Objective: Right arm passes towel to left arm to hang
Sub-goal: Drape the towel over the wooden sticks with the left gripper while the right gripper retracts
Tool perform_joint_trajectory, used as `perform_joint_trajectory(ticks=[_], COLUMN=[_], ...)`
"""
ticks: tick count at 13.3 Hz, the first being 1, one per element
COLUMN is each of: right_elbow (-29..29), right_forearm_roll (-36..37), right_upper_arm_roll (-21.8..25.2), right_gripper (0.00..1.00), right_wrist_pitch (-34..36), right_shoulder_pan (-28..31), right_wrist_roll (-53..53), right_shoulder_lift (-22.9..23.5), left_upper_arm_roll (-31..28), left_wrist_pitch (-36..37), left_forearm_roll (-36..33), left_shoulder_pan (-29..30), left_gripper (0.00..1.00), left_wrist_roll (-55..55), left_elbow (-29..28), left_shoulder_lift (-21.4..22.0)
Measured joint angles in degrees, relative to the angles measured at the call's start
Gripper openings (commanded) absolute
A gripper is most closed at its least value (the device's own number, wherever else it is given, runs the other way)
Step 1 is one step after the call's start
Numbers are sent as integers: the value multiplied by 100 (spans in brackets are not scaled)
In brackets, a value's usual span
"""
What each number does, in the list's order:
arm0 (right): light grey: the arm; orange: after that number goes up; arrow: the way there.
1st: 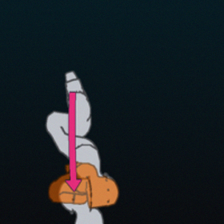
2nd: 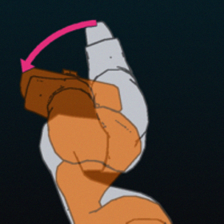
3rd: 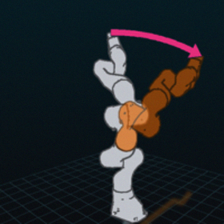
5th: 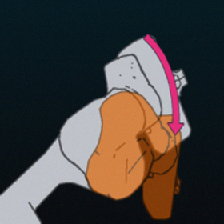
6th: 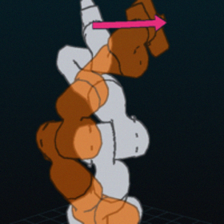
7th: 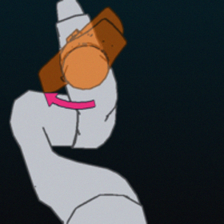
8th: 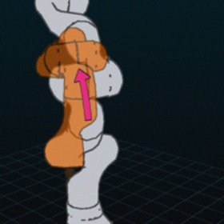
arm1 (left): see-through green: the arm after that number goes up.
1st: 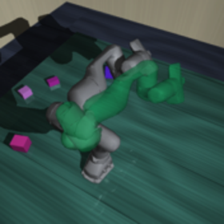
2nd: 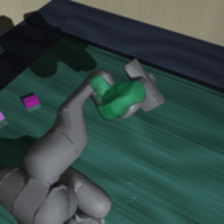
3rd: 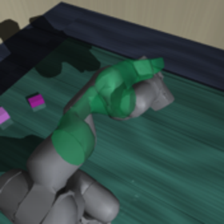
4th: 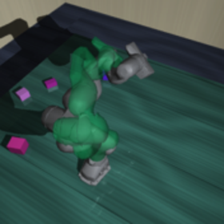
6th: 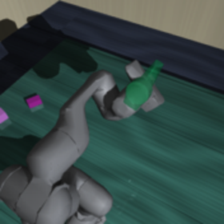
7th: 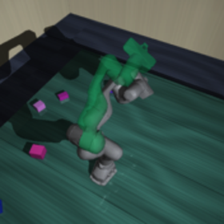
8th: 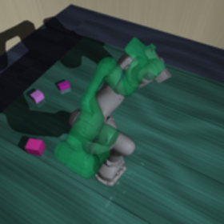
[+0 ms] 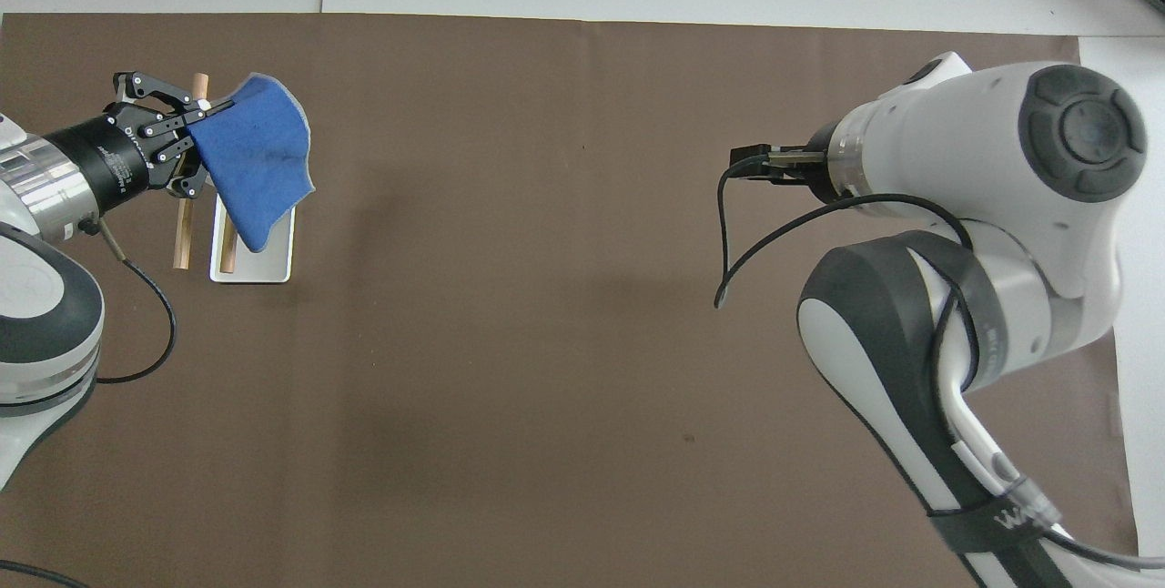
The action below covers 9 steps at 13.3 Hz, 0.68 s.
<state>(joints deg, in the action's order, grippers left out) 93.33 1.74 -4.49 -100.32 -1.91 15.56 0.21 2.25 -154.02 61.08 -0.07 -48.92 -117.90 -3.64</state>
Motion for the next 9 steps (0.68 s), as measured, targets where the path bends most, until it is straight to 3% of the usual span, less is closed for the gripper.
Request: perform_joint_trajectory(ticks=[4,9], right_elbow=[-346,-323], right_forearm_roll=[0,-5], right_upper_arm_roll=[283,347], right_gripper=[100,100], right_wrist_pitch=[985,1136], right_shoulder_pan=[111,156], right_wrist_roll=[-153,-153], right_shoulder_lift=[-178,-201], left_upper_arm_roll=[16,69], left_wrist_pitch=[-306,-524], left_forearm_roll=[789,904], left_shoulder_pan=[17,22], left_gripper=[0,0], left_wrist_roll=[-15,-49], left_elbow=[123,503], left_shoulder_lift=[-111,-447])
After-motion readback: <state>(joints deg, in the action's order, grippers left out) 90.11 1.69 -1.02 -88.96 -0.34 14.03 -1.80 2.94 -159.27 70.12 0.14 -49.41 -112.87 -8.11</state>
